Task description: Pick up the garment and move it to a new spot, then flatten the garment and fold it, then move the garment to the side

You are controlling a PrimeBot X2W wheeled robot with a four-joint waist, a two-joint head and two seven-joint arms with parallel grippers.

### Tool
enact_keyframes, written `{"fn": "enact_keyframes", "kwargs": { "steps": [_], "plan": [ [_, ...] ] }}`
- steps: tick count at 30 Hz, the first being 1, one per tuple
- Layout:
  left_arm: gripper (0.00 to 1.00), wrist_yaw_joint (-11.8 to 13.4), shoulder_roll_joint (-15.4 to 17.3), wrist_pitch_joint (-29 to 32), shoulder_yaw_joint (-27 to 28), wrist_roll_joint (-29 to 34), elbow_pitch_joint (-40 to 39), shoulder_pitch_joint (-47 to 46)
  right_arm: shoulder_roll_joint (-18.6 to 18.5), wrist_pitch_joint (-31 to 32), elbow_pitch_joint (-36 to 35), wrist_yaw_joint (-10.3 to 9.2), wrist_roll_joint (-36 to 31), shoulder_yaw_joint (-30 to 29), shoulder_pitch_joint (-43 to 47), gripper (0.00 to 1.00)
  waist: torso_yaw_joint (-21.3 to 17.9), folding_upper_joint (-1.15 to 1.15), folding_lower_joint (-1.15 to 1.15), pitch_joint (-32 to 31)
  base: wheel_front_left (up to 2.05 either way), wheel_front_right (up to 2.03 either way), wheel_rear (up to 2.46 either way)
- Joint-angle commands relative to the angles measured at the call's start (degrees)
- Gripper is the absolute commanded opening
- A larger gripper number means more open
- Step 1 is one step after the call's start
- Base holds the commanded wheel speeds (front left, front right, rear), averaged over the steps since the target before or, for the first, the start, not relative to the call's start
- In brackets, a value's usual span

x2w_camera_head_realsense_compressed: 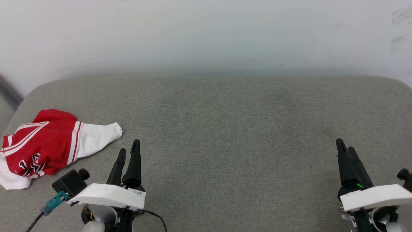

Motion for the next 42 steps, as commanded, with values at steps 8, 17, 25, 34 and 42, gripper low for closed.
{"fn": "enact_keyframes", "kwargs": {
  "steps": [8,17,25,34,42],
  "plan": [
    [1.00,0.82,0.24,-1.88,-0.63,9.65,-1.25,-1.11,0.18,0.28,-2.15,0.00,-9.49,0.22,-0.55,1.00,0.06,0.00,0.00,0.05,0.00,0.00,0.00],
    [1.00,1.49,0.79,-3.40,-1.40,17.19,-0.75,-0.77,0.48,0.83,-3.30,0.00,-17.28,0.12,0.08,1.00,0.08,0.00,0.00,0.03,0.00,0.00,0.00],
    [1.00,2.09,1.08,-4.62,-1.70,22.44,-0.26,-0.77,0.58,0.80,-4.11,0.00,-23.25,0.61,0.03,1.00,-0.16,0.00,0.00,0.10,0.00,0.00,0.00],
    [1.00,2.80,1.25,-5.88,-2.01,27.77,0.44,-0.97,0.54,1.06,-4.97,0.00,-29.02,0.76,0.51,1.00,0.11,0.00,0.00,0.05,0.00,0.00,0.00],
    [1.00,3.16,1.42,-6.81,-2.31,31.62,0.93,-1.04,0.77,1.10,-5.59,0.00,-33.39,0.52,0.48,1.00,0.14,0.00,0.00,0.10,0.00,0.00,0.00]
  ]
}}
